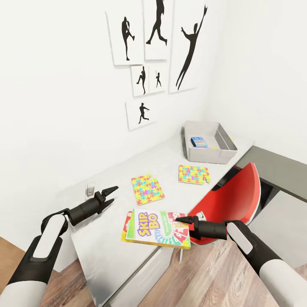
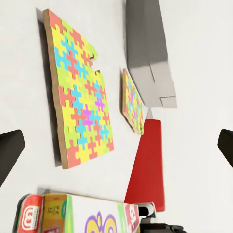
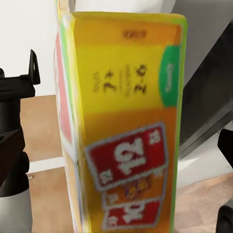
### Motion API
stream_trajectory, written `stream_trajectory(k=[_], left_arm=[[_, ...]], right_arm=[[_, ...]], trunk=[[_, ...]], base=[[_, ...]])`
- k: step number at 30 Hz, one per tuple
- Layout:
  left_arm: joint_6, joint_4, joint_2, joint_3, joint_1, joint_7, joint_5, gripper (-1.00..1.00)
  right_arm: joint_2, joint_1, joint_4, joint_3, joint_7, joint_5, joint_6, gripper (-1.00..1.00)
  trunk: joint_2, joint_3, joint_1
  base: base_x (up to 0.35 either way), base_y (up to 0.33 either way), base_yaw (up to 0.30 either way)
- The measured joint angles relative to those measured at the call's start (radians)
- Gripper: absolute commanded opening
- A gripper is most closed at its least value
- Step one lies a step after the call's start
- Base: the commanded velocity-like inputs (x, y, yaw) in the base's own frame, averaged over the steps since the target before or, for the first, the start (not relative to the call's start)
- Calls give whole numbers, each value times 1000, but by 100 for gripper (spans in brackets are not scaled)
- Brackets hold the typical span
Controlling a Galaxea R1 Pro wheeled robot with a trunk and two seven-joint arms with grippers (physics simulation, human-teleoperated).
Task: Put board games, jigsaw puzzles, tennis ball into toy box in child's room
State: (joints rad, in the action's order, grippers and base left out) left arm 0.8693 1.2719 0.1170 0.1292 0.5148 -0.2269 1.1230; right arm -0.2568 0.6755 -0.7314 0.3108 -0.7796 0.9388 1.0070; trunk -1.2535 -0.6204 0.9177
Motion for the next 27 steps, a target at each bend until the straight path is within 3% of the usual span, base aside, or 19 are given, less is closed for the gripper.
stream_trajectory(k=[8,9,12,27], left_arm=[[0,0,0,0,0,-1,1,100],[0,0,0,0,0,-1,1,100],[0,0,0,0,0,-2,1,100],[-1,0,0,0,-1,-2,-3,100]], right_arm=[[1,-4,3,4,1,0,-1,100],[1,-4,3,4,1,0,-1,-100],[1,-6,3,3,1,15,5,-100],[-4,-10,1,0,0,4,2,-100]], trunk=[[0,0,0],[0,0,0],[0,0,0],[0,0,0]], base=[[0,0,1],[0,0,0],[0,0,0],[0,0,0]])
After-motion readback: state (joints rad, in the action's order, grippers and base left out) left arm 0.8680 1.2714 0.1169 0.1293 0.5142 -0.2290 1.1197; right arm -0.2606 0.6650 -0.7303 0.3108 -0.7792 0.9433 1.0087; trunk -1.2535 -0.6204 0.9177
